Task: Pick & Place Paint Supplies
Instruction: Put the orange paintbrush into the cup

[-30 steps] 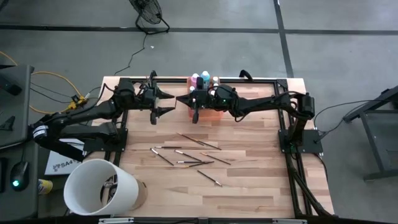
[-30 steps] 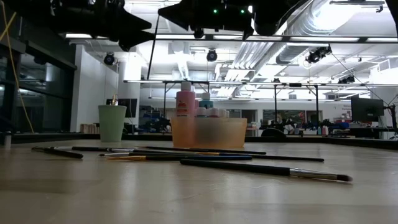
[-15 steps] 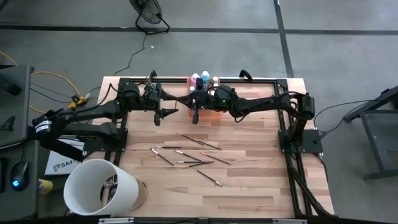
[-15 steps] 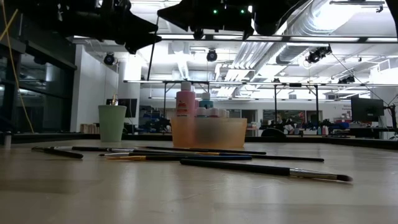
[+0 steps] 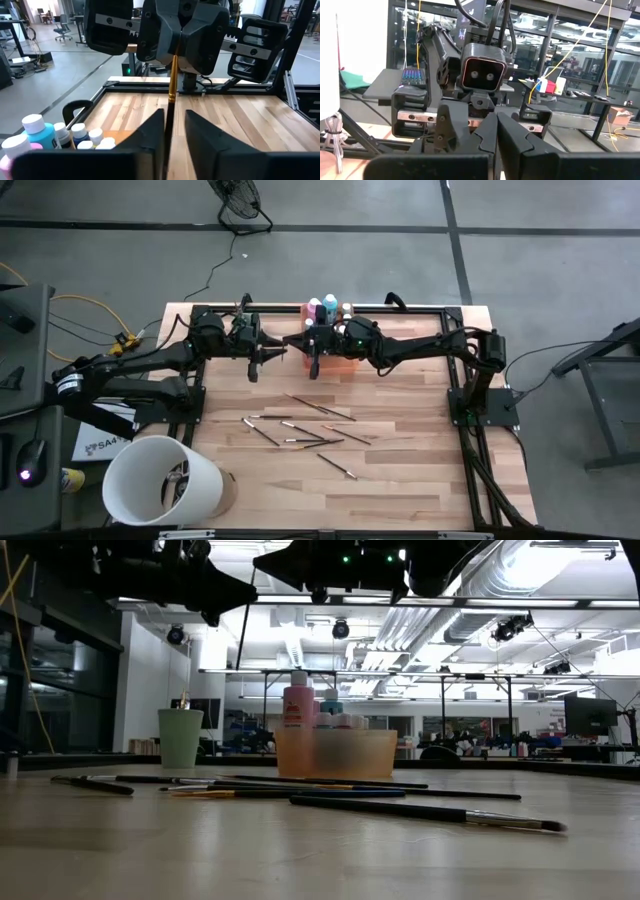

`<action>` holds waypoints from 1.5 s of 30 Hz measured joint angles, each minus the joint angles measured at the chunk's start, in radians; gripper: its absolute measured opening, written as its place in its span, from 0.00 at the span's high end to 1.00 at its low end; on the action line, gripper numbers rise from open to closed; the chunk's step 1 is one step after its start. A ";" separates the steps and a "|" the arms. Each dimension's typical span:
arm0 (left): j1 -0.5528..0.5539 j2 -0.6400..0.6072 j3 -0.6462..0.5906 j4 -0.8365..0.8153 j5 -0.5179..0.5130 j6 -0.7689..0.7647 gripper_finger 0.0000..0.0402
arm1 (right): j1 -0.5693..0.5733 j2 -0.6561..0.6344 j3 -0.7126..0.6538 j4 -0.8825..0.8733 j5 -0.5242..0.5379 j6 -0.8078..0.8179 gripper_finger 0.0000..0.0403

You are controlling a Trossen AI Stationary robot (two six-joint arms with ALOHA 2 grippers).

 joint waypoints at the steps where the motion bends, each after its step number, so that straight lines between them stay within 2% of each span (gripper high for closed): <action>1: 0.000 0.000 0.000 0.000 0.000 0.000 0.85 | 0.000 0.000 0.000 -0.001 0.000 0.000 0.99; 6: 0.000 0.000 0.000 0.001 0.003 0.002 0.97 | 0.000 0.000 0.000 -0.003 0.000 0.015 0.99; 17: 0.000 0.000 0.000 0.002 0.007 0.010 0.98 | 0.006 0.000 0.000 -0.010 -0.004 0.016 0.98; 21: 0.001 0.000 0.000 0.003 0.010 0.010 0.99 | 0.007 -0.014 0.000 -0.097 0.002 0.053 0.88; 26: 0.001 -0.005 0.000 0.000 -0.005 0.014 0.99 | -0.016 -0.106 0.001 -0.312 -0.004 0.107 0.66; 28: 0.001 -0.016 0.000 -0.016 -0.044 0.029 0.99 | -0.025 -0.166 0.001 -0.448 0.007 0.105 0.57; 31: 0.001 -0.044 0.000 -0.038 -0.164 0.038 0.99 | -0.031 -0.232 0.001 -0.608 0.035 0.106 0.49; 36: 0.001 -0.097 0.000 -0.081 -0.410 0.040 0.99 | -0.013 -0.314 -0.022 -0.747 0.152 0.106 0.45; 41: 0.001 -0.117 0.000 -0.120 -0.564 0.047 0.99 | -0.001 -0.404 -0.167 -0.724 0.217 0.130 0.44; 45: 0.001 -0.116 -0.035 -0.077 -0.621 0.059 0.99 | -0.005 -0.498 -0.371 -0.543 0.230 0.191 0.44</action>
